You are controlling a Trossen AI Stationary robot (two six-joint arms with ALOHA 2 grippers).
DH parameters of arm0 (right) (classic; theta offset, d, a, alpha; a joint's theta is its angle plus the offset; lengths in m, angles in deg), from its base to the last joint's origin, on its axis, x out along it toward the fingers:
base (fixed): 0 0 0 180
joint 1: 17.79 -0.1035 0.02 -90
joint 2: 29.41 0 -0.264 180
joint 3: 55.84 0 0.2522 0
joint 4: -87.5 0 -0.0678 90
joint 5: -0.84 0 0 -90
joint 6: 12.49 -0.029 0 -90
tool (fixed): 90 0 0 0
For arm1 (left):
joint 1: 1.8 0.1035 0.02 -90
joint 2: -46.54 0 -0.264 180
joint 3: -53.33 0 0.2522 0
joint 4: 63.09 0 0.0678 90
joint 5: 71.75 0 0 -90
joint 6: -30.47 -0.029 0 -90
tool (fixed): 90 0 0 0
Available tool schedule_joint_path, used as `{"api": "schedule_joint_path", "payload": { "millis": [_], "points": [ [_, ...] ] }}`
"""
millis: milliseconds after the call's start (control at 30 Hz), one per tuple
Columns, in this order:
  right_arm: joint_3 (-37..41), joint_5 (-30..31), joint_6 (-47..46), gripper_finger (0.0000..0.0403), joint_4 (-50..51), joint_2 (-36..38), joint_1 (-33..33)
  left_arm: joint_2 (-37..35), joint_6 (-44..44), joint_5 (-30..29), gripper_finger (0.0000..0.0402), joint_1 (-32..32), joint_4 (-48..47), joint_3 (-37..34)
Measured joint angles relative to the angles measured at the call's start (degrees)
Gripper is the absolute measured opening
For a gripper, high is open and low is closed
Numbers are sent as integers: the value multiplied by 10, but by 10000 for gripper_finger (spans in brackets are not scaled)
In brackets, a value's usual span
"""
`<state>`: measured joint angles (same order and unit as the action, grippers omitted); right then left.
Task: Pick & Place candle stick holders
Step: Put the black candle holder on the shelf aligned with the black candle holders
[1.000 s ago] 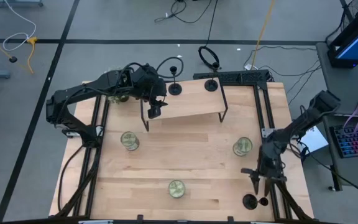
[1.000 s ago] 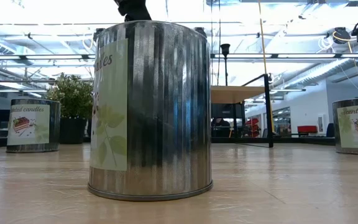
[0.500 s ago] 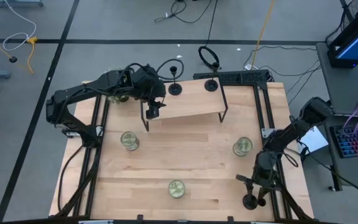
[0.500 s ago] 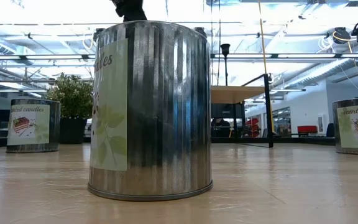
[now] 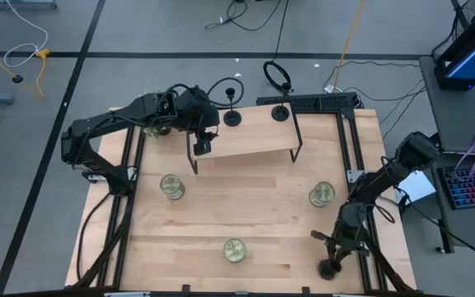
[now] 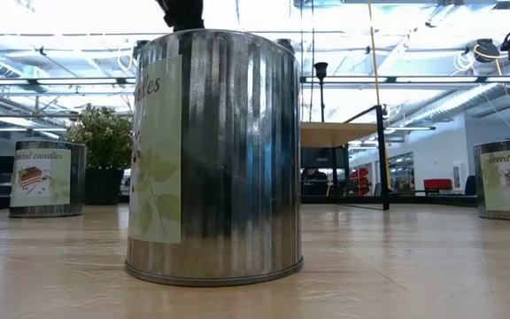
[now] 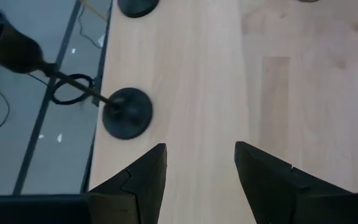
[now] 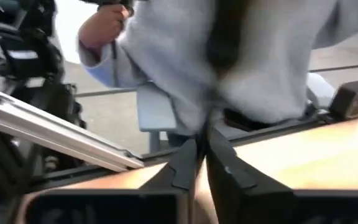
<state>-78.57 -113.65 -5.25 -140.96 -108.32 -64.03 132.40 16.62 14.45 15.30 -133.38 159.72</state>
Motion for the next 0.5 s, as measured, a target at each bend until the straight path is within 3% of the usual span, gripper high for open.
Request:
{"api": "schedule_joint_path", "payload": {
  "millis": [367, 500],
  "points": [
    [0, 48, 82, 0, -30, 23, 73, 0, 27, -8, 198, -1, 2, 0],
    [0, 150, 38, 2, 2, 57, 117, 0, 40, -8, 198, -1, -7, 0]
  ]
}}
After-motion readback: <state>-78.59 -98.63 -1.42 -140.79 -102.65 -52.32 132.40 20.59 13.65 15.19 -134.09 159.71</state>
